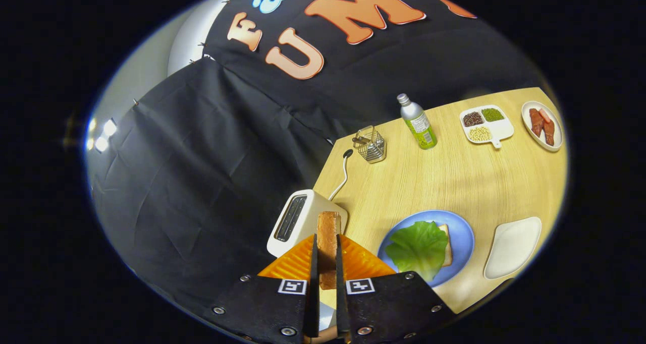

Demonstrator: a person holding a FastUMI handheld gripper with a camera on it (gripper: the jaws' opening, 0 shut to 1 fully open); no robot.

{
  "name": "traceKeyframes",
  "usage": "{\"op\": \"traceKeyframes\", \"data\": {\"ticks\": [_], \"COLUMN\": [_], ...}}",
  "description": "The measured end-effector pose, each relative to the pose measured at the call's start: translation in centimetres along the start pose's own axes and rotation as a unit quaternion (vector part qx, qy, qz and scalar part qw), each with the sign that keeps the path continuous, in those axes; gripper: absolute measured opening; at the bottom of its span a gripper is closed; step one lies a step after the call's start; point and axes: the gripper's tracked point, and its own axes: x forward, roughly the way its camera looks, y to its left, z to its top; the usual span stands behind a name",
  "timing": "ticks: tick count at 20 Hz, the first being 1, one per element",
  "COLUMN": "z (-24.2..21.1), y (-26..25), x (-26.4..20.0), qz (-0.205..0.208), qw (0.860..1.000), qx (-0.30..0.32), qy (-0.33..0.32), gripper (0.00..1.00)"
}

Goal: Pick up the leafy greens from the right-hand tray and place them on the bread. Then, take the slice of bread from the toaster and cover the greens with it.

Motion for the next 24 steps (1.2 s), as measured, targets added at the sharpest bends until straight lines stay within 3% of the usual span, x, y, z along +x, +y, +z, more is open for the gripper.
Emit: {"op": "traceKeyframes", "data": {"ticks": [16,24], "z": [-4.7,-6.4], "y": [-8.9,-12.5], "x": [2.4,4.2], "qz": [0.006,-0.025], "qw": [0.995,0.994], "qx": [0.092,0.107], "qy": [0.024,0.028], "gripper": [0.14,0.14]}}
